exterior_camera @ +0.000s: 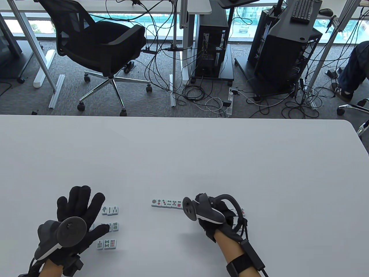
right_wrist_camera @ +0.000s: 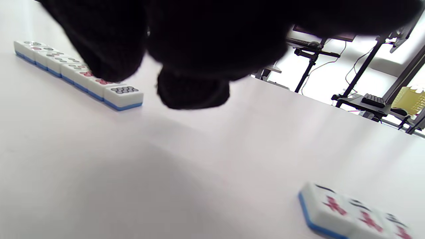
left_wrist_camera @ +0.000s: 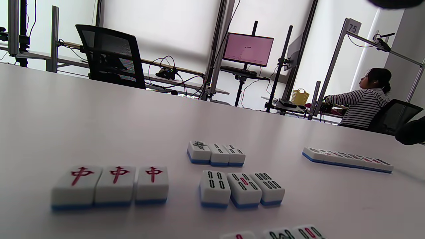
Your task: Mahjong suit sorting
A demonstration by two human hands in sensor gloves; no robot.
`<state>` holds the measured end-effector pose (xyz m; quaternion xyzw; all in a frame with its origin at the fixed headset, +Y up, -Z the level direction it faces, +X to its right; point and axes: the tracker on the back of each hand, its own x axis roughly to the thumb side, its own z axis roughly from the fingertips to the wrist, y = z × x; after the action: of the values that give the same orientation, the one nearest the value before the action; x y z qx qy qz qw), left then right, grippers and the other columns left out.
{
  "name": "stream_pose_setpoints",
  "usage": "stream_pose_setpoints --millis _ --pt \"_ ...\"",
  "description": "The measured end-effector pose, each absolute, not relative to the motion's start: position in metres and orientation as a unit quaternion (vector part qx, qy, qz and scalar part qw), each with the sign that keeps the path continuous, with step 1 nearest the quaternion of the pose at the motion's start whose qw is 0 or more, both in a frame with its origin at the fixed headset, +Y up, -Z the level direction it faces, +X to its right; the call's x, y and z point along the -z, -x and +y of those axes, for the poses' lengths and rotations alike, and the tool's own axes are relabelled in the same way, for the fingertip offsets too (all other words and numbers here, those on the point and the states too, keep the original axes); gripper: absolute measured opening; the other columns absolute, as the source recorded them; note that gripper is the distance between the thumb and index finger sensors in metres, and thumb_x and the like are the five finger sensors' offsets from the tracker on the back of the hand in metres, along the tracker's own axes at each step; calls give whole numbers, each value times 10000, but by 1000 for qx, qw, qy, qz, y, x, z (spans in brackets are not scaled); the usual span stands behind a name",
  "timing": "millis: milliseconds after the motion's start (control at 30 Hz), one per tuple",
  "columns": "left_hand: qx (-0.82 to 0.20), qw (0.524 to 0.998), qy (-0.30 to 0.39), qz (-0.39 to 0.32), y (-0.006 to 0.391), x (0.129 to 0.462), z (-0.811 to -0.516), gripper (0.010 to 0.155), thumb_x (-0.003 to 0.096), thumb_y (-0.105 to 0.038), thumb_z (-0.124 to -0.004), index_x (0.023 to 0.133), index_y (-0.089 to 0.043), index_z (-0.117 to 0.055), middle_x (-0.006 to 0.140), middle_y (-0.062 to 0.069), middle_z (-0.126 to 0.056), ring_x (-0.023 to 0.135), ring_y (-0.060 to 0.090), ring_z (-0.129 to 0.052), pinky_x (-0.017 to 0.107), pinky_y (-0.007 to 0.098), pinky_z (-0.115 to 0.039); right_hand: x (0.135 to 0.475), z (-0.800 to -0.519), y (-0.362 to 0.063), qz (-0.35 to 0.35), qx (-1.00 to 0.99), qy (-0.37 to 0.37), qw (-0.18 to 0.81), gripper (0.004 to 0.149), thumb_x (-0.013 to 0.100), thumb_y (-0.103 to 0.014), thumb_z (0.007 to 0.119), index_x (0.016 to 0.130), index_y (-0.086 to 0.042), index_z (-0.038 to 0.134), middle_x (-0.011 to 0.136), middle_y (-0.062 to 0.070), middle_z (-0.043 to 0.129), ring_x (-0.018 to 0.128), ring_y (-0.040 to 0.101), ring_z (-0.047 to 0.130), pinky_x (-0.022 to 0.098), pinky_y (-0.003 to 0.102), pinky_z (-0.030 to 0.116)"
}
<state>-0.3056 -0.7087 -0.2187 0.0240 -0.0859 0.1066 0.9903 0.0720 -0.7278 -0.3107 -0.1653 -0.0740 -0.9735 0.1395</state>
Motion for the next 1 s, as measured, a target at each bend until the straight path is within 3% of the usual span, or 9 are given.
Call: stream_pose_setpoints --millis 267,567,767,1000 --pt "-102 991 -18 -89 303 219 -710 885 355 -762 -600 1076 -432 -208 1105 -136 97 1106 188 94 765 595 -15 284 -744 -115 -178 962 133 156 649 372 -405 832 925 -89 706 441 37 983 120 96 903 78 267 829" --pt "-98 991 -12 -91 300 219 -712 883 355 -761 -600 1075 -432 -208 1104 -137 97 1106 188 93 766 594 -16 277 -766 -108 -142 958 156 197 604 359 -364 847 861 -43 745 368 8 980 63 70 874 31 252 809" --pt "-103 990 -15 -90 301 220 -712 885 354 -761 -601 1077 -431 -210 1105 -135 96 1106 188 94 765 595 -16 295 -759 -105 -180 955 154 176 592 345 -333 878 847 -37 771 348 20 980 53 67 867 25 252 810" --pt "-105 990 -17 -89 302 220 -712 884 354 -761 -601 1076 -433 -211 1105 -138 96 1106 189 94 765 595 -16 319 -743 -77 -63 977 168 120 577 349 -326 872 849 -57 771 366 22 978 68 77 874 38 261 814"
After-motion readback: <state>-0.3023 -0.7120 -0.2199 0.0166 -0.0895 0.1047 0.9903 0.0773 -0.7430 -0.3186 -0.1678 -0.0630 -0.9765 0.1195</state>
